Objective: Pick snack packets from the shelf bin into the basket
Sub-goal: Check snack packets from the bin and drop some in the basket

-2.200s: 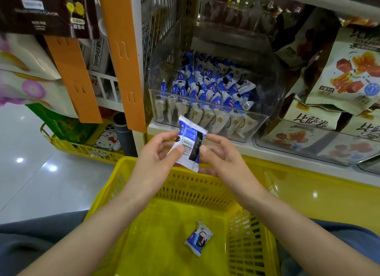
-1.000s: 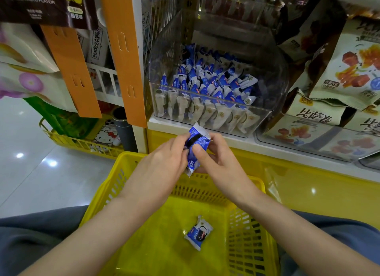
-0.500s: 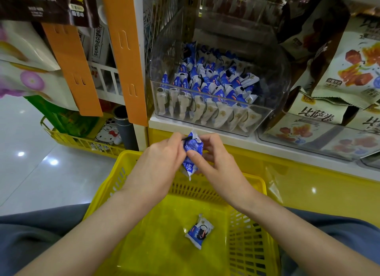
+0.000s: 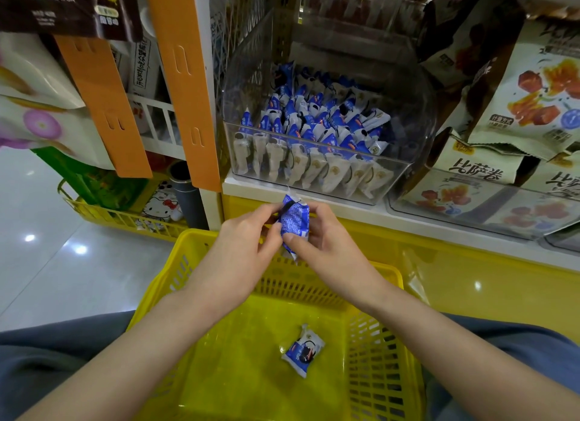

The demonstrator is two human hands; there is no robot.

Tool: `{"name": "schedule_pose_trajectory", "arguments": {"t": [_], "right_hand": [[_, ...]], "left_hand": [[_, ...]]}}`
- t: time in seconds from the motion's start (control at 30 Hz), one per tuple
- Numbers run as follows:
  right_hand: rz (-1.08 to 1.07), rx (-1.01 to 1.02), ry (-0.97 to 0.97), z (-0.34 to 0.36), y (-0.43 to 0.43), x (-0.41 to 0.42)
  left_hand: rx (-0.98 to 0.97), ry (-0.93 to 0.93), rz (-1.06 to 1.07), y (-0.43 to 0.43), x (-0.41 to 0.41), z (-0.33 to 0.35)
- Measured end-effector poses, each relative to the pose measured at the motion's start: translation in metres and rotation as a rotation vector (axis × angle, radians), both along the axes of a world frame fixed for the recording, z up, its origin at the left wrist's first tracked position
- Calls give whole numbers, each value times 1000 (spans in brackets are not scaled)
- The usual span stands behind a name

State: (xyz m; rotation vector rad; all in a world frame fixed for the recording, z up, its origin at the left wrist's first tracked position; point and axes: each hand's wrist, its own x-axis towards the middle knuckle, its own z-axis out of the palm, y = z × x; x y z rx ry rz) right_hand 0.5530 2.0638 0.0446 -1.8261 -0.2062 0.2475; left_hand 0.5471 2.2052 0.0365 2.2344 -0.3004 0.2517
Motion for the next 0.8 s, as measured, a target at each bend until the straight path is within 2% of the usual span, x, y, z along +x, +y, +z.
{"name": "schedule_pose_trajectory", "arguments": {"t": [0.2,0.37,0.43,0.57,0.63,0.7,0.8], "right_hand": [[25,16,-15,0,1,1],[81,-64,-74,-2,4,-4],[90,-64,-67,-3,4,-3],[34,-26,-41,-4,3,1],[-43,-56,-88,-5,1,2],[-84,-158,-197,-6,0,2],[-74,-356,-338,-7,0,1]], "left_hand": [[-8,-10,20,2,0,1],[128,-60,86,6,1,3],[128,-56,87,7,2,3],[-12,1,41,5,3,6],[-151,137,-34,0,2,7],[-266,294,-81,-6,-1,6],[-369,374,-10,-12,0,6]]}}
